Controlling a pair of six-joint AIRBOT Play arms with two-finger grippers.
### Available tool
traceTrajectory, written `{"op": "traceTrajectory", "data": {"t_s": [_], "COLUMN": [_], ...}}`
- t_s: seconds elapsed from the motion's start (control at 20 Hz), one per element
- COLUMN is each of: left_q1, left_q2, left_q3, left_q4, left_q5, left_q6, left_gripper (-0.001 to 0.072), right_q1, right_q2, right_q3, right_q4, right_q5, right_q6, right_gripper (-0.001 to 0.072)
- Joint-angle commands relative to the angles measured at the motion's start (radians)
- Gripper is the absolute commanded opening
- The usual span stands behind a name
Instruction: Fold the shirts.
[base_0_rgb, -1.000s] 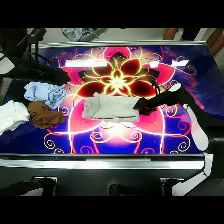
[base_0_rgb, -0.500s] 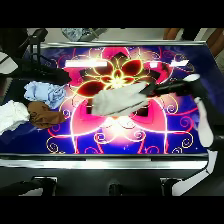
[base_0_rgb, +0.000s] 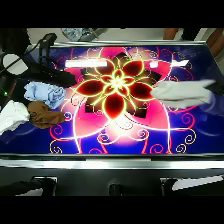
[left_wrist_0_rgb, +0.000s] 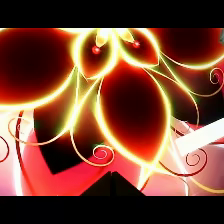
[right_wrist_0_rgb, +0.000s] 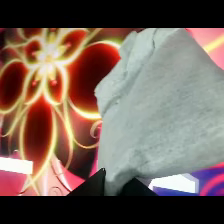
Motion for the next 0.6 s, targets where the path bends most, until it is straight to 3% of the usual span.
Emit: {"op": "traceTrajectory", "data": {"t_s": [0.0,0.2,0.55], "left_q1": [-0.023,-0.046,-0.048], "left_q2": [-0.005,-0.005,-0.008], "left_q3": [0.0,0.0,0.0], "left_q4": [0.0,0.0,0.0], "left_q5": [0.0,0.0,0.001], "left_q6": [-0.004,-0.011,-0.018], "left_gripper": [0.0036,0.0037,0.0036], "right_q1": [-0.193,-0.245,-0.244], "right_q2": [0.012,0.039,0.288], "right_q3": [0.013,-0.082,-0.655], "right_q4": [-0.304,-0.604,-0.629], "right_q5": [0.112,0.158,-0.074], "right_q6": [0.067,0.1,0.186], "right_gripper": [0.0058,0.0058,0.0058]}}
